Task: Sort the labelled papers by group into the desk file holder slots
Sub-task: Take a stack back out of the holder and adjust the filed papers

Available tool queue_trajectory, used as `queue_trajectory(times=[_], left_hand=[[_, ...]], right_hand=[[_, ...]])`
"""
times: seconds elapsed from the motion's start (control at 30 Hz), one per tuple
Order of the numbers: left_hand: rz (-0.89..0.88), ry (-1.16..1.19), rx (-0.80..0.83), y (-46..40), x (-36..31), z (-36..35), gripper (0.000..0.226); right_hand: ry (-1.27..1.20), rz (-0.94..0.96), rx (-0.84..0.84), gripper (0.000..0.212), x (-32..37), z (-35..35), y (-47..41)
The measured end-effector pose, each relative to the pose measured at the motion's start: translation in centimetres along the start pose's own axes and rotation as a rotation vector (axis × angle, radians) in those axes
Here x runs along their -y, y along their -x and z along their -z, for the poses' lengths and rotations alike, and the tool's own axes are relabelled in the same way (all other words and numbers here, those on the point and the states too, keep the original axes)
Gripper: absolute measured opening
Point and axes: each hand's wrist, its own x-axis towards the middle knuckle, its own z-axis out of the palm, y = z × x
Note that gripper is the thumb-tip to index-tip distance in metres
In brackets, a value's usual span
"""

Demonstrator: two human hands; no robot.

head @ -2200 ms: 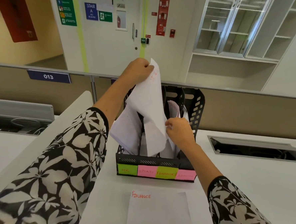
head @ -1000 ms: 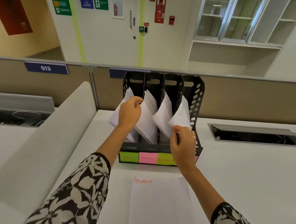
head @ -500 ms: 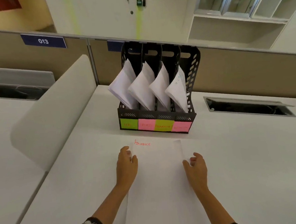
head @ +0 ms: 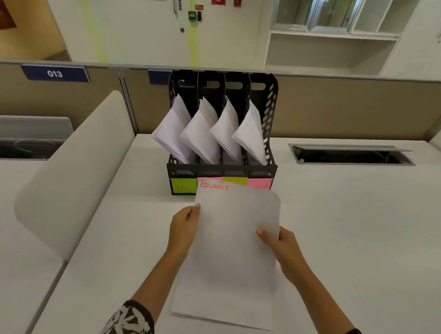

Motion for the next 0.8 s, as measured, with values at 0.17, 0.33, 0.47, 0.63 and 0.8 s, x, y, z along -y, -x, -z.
queue_trajectory(times=[0.17, 0.33, 0.47, 0.63, 0.8], left_hand=[[-0.197, -0.096, -0.138, -0.9, -5.5, -0.3, 0.035], [-0.046, 0.019, 0.052, -2.1, -13.6, -0.9, 0.046], [0.037, -0.056, 0.267, -3.4, -17.9, -1.2, 0.059], [-0.241, -0.497, 0.170, -6.2, -19.0, -1.1, 0.028], [-0.249, -0.685, 0.189, -7.9, -21.8, 0.1, 0.025]], right_hand=[[0.191, 0.257, -0.228, 0.019, 3.0, -1.0, -0.2], [0.411, 0.569, -0.177, 0.050, 5.0, -1.6, -0.4], [0.561, 0.915, -0.230, 0.042, 5.5, -2.5, -0.9], [0.664, 0.995, -0.004, 0.055, 6.1, -1.6, -2.1], [0.498, 0.828, -0.009, 0.053, 8.9, -0.6, -6.1]])
